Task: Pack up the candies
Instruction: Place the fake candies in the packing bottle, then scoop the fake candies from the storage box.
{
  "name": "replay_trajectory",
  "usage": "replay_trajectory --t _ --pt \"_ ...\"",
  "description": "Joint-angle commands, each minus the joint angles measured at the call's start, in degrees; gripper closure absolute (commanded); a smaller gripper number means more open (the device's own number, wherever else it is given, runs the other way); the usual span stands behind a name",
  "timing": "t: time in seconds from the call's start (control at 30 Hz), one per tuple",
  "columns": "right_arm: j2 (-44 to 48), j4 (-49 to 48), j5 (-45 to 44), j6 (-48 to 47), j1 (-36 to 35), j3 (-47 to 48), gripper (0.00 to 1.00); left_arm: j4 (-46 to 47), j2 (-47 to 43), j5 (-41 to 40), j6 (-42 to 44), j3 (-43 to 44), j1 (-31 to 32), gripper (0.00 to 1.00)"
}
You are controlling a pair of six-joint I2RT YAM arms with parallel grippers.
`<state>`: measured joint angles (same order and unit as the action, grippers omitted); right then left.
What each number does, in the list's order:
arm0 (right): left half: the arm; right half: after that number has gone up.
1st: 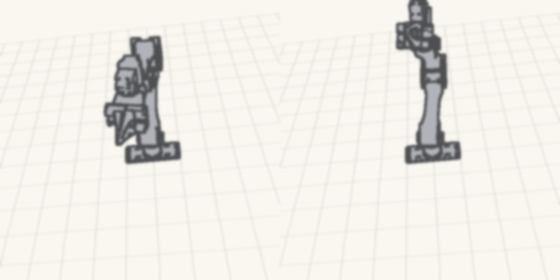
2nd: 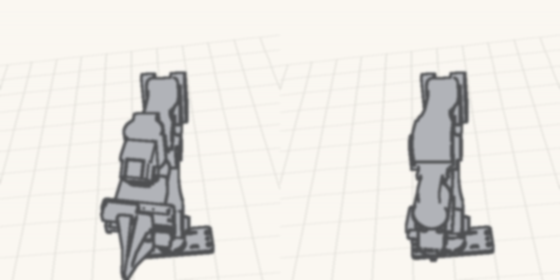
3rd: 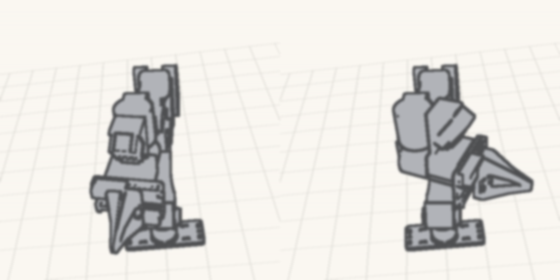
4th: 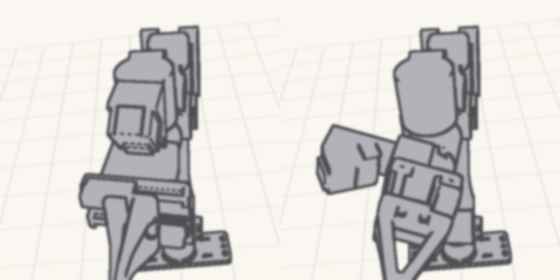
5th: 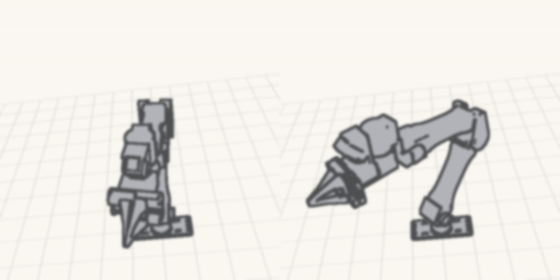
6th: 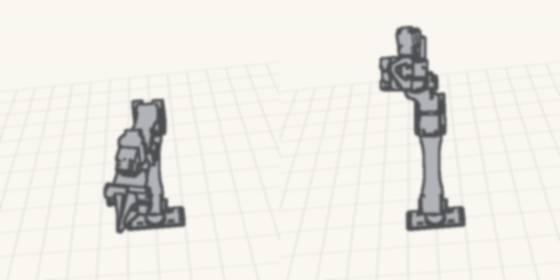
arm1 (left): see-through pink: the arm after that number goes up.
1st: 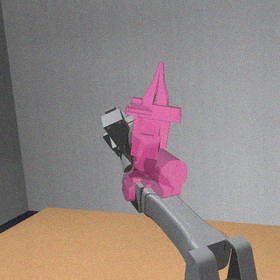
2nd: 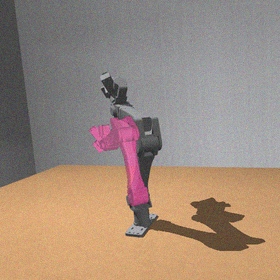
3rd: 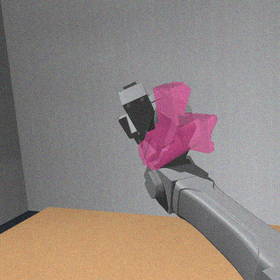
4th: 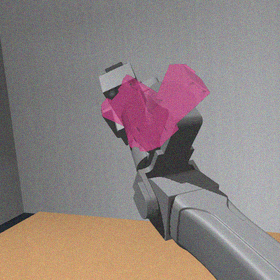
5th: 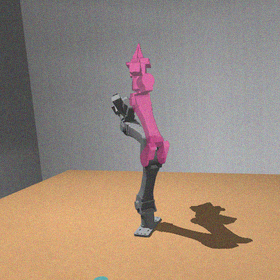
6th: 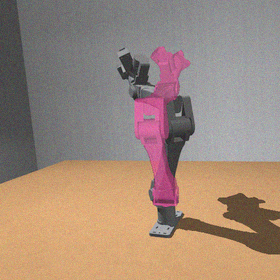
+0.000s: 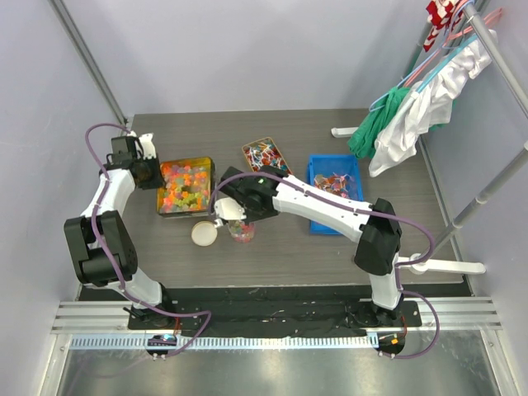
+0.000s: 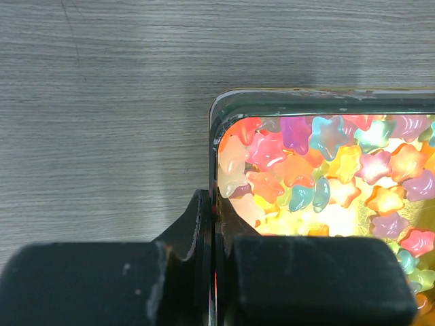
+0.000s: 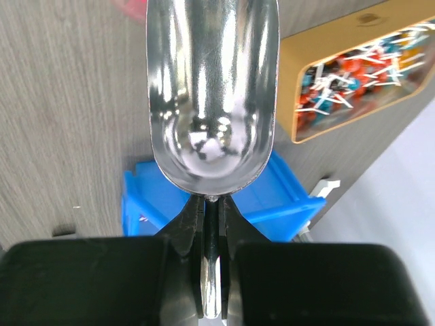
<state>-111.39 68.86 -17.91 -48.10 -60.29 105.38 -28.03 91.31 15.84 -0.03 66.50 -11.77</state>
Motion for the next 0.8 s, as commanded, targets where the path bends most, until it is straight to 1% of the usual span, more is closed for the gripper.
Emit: replay_trajectory --t 0.0,0.13,0.27,0.37,0.4,0.53,0.67,0.77 --pt "2.93 1.36 0.33 -1.21 0.17 5.18 0.99 3.25 -2.89 3.5 -1.81 1.09 -0.45 1.0" --pt "4.95 1.28 -0.28 -2.0 1.05 8.86 0.99 2.81 -3.06 3.41 -1.11 1.0 0.17 1.0" --pt "5.66 -0.03 0.42 -1.3 2.19 10.98 0.99 1.58 -2.8 3.85 -0.23 1.61 2.27 1.0" --pt "5.66 -2.14 0.68 -0.25 4.04 8.18 0.99 0.96 -3.76 8.76 -0.58 3.19 2.45 1.0" --pt "5.75 -3.28 0.77 0.28 5.52 5.47 0.99 0.61 -4.2 12.08 -0.41 3.81 2.54 1.0" --pt "6.36 -9.17 2.26 2.12 7.99 0.71 0.99 -0.97 -6.23 17.37 -0.41 8.02 2.45 1.0" --pt "6.71 -13.91 4.02 3.71 8.79 -1.14 0.99 -2.73 -7.63 20.55 -0.84 10.49 2.54 1.0" --pt "6.45 -16.9 5.43 5.55 8.88 -1.59 0.99 -3.52 -7.9 21.08 -1.2 10.93 3.33 1.0"
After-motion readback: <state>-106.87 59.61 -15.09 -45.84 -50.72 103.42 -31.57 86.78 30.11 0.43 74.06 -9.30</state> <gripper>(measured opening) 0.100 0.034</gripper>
